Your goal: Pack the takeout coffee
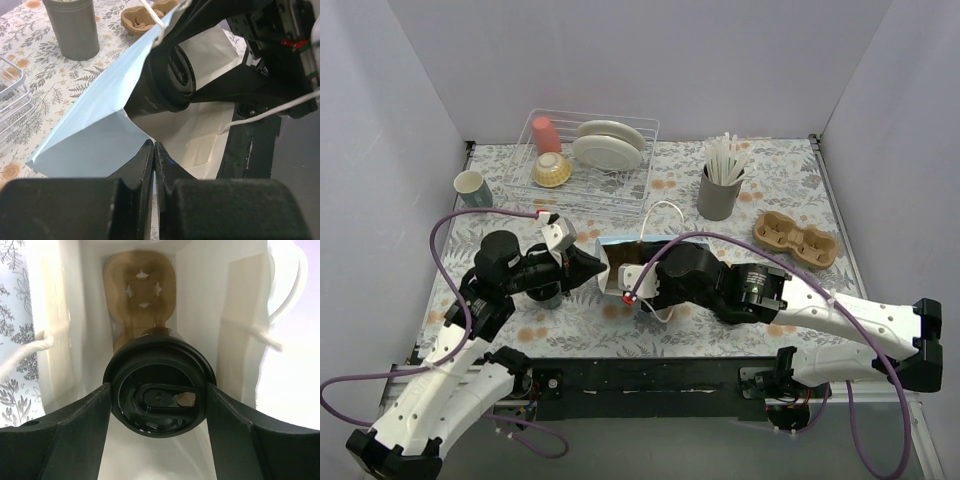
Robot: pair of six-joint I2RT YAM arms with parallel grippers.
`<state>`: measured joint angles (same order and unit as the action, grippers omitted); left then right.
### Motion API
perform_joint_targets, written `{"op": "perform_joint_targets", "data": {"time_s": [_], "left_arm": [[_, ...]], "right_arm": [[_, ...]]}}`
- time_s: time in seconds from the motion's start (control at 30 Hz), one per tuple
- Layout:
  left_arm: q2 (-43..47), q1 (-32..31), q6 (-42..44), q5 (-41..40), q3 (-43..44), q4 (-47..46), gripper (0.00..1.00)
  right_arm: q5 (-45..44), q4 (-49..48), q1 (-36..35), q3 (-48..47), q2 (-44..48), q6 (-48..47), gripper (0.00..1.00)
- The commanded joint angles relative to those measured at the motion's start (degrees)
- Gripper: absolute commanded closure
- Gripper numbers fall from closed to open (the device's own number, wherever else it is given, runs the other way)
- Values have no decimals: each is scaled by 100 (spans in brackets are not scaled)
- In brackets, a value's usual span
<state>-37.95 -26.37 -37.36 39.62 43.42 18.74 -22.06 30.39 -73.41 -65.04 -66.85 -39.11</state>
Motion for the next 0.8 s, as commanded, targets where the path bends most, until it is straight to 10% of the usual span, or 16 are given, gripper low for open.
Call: {"op": "perform_joint_targets", "data": {"time_s": [0.0, 0.77], "left_arm": [[-72, -8, 458, 327, -246, -230, 100], [-186, -8, 467, 582, -633, -705, 100]], "right_arm": [[456, -631, 247, 288, 435, -307, 57], [906, -1686, 1074, 694, -504, -1872, 59]]}}
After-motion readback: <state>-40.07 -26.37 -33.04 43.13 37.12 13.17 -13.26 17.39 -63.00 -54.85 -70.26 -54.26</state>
